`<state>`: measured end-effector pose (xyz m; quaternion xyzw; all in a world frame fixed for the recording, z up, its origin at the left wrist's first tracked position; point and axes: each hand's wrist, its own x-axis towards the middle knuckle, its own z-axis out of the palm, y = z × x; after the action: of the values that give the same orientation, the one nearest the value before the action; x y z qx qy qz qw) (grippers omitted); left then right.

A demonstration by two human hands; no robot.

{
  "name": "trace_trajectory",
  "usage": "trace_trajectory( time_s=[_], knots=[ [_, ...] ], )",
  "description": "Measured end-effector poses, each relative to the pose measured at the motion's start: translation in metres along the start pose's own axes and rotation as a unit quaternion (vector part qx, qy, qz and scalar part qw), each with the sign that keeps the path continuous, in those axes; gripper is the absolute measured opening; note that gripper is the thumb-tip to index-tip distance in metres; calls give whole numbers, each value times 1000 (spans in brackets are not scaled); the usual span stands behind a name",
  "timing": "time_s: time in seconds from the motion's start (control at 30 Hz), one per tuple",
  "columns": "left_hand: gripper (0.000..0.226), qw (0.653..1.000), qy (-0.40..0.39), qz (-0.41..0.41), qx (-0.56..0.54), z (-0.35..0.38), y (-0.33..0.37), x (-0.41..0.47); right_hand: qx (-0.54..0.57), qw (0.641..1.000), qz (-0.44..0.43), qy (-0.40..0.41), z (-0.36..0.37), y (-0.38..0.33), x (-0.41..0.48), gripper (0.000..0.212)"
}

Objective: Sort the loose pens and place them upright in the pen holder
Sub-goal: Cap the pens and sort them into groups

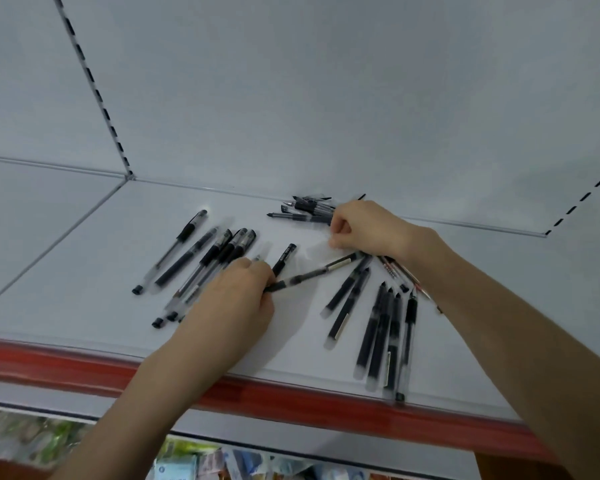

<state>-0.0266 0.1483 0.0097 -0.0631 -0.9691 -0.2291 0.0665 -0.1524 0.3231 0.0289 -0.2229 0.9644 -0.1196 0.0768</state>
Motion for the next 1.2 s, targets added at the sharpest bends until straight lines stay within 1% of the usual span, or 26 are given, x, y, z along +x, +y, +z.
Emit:
trace_trajectory(
  time_s=[0.07,0.1,0.17,0.23,0.27,0.33,0.4,0.43,0.5,0.67,0.9,0.97,1.07,1.13,1.2],
  knots=[
    [19,999,4,-11,-33,-4,-4,0,33,999,21,-6,1,2,-2,37],
    [17,999,2,-16,-50,-6,-5,0,52,998,25,-7,1,4,-4,37],
    [13,996,4,-29,-84,-9,-7,0,79,996,27,15,0,7,-8,23],
    [9,990,31,-42,-135,-10,-7,-1,138,987,38,77,-3,7,-13,12],
    [7,984,48,-43,-167,-11,-5,-1,194,974,44,112,-6,7,-17,10],
    [11,973,75,-27,-219,-11,0,2,330,930,51,154,-14,3,-30,8],
    [19,963,87,-8,-257,-12,5,5,441,884,47,148,-23,-3,-46,8],
    [20,958,90,-4,-273,-13,8,7,464,873,40,146,-26,-4,-53,9],
    [20,951,97,5,-294,-14,12,10,456,876,20,159,-32,-4,-65,15],
    [24,948,83,38,-304,-13,20,14,389,901,-27,189,-41,-4,-84,23],
    [21,945,62,49,-318,-12,27,14,352,917,-34,186,-47,1,-93,23],
    [21,942,63,44,-326,-12,27,13,393,900,-14,189,-47,1,-93,19],
    [21,938,69,34,-339,-11,27,12,477,858,46,186,-45,2,-91,11],
    [20,935,73,27,-347,-10,26,11,494,848,69,180,-42,2,-90,7],
    [18,932,72,20,-354,-9,25,11,498,846,77,174,-37,0,-87,6]
  ],
)
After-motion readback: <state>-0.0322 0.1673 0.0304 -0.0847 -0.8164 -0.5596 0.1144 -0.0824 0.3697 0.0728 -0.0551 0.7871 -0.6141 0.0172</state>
